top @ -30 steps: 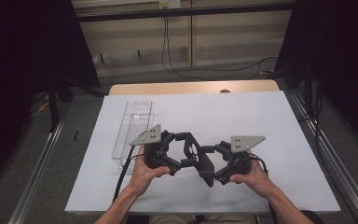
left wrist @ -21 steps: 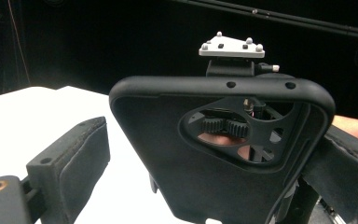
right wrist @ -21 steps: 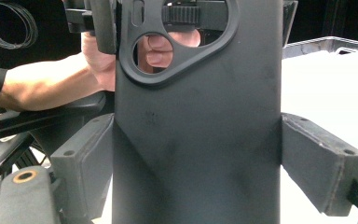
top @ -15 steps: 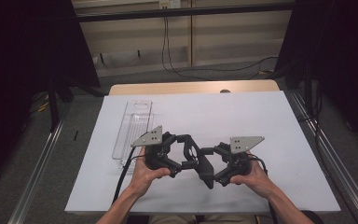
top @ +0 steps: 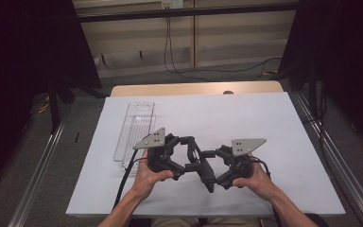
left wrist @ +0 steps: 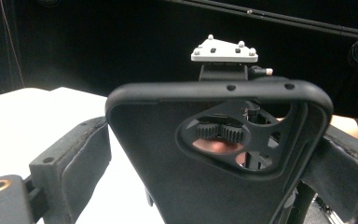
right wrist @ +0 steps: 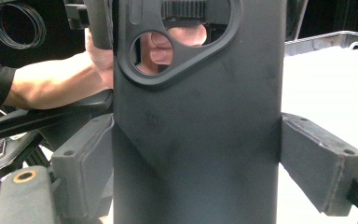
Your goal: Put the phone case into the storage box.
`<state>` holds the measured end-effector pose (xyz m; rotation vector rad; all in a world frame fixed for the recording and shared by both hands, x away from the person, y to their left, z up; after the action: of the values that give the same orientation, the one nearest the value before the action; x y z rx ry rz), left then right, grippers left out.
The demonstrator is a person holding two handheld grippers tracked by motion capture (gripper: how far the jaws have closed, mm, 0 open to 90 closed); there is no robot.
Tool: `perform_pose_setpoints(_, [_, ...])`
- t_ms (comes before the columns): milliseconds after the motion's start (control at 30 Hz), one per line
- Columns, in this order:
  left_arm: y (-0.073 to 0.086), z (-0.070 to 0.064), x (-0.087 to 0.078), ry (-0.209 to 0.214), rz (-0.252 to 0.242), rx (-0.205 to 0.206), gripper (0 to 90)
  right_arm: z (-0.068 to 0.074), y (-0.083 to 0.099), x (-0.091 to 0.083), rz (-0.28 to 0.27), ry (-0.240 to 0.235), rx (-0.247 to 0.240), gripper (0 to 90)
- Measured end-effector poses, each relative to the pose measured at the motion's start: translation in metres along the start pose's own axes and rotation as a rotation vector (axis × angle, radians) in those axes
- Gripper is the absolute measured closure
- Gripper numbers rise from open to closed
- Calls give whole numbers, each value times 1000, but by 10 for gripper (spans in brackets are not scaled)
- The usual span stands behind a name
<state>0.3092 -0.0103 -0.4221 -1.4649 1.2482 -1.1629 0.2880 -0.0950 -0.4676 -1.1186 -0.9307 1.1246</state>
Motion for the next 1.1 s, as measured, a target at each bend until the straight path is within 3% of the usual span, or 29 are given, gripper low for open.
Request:
perform_pose_setpoints(400, [-1,-2,0,24,-12,-3,117,1,2,2,9,-10,6,144])
perform_pose_setpoints(767, [-1,0,-1,-1,-4,-10,136,0,4,4,8,-12,9,137])
perform_pose_setpoints(1100, [-3,3,-3,-45,4,-3,140,-5,5,4,14,25,2,107])
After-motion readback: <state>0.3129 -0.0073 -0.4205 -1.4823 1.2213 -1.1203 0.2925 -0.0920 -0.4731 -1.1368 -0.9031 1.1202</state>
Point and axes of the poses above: each handheld gripper's, and its own axes: x roughly forward along the jaws, y roughly out of its underside, z roughly to its left, the point moved 9 cm from there along x, roughly forward along the jaws, and after that the axes turned 11 degrees about -z, right-handed, at the moved point
